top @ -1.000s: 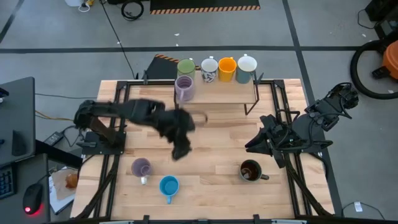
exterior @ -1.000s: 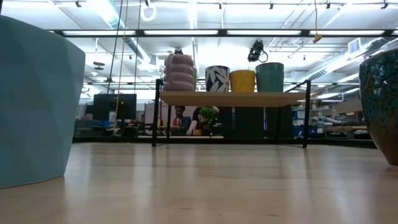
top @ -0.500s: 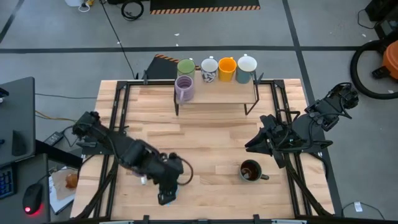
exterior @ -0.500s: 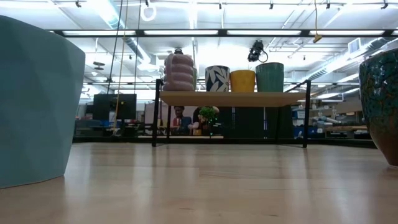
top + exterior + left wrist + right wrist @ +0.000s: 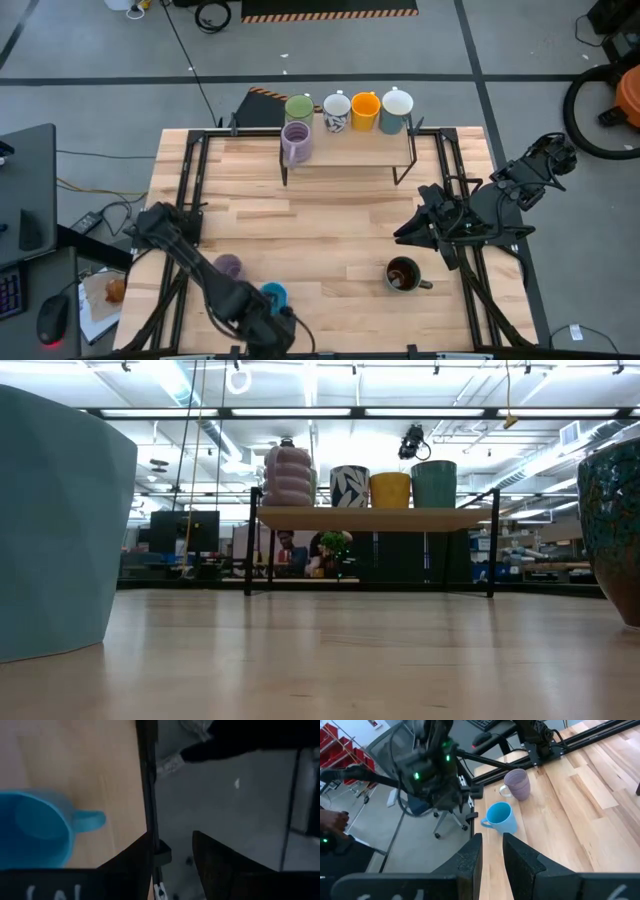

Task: Place coffee mugs
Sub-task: Put the blue mug on the shelf

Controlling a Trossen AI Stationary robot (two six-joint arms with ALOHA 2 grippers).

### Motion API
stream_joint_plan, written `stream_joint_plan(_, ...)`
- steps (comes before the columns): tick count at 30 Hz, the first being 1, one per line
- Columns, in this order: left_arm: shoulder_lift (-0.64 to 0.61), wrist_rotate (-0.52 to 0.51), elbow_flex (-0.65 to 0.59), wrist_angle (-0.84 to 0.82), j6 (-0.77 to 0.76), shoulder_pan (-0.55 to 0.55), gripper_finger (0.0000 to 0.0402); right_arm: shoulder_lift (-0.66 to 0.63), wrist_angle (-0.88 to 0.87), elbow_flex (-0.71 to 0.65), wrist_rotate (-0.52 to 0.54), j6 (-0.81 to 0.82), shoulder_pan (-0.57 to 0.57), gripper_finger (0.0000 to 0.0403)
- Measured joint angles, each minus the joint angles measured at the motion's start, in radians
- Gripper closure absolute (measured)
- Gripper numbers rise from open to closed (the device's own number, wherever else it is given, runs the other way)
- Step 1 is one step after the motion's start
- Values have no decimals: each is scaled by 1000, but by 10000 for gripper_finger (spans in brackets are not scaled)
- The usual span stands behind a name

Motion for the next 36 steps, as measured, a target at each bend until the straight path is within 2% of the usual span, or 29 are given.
stream_joint_plan(5,57,-75,-1,-1,-45,-8,261,0,0,0,3,0,0,321)
stream_joint_plan(9,82,-82,0,18,-91,2,261,0,1,0,6,0,0,321)
stream_joint_plan(13,113,-132,0,24,-99,2,261,0,6,0,8,0,0,321)
stream_joint_plan(20,176,-129,0,-11,-144,-1,261,0,25,0,8,0,0,321)
stream_joint_plan(27,203,-120,0,-168,-212,-1,261,0,25,0,8,0,0,321)
stream_joint_plan(32,203,-161,0,-279,-234,-1,261,0,25,0,8,-2,0,321)
stream_joint_plan(34,203,-143,0,-293,-248,0,261,0,25,0,8,-3,0,321)
stream_joint_plan(36,203,-82,0,-291,-258,8,261,0,25,0,8,-3,0,321)
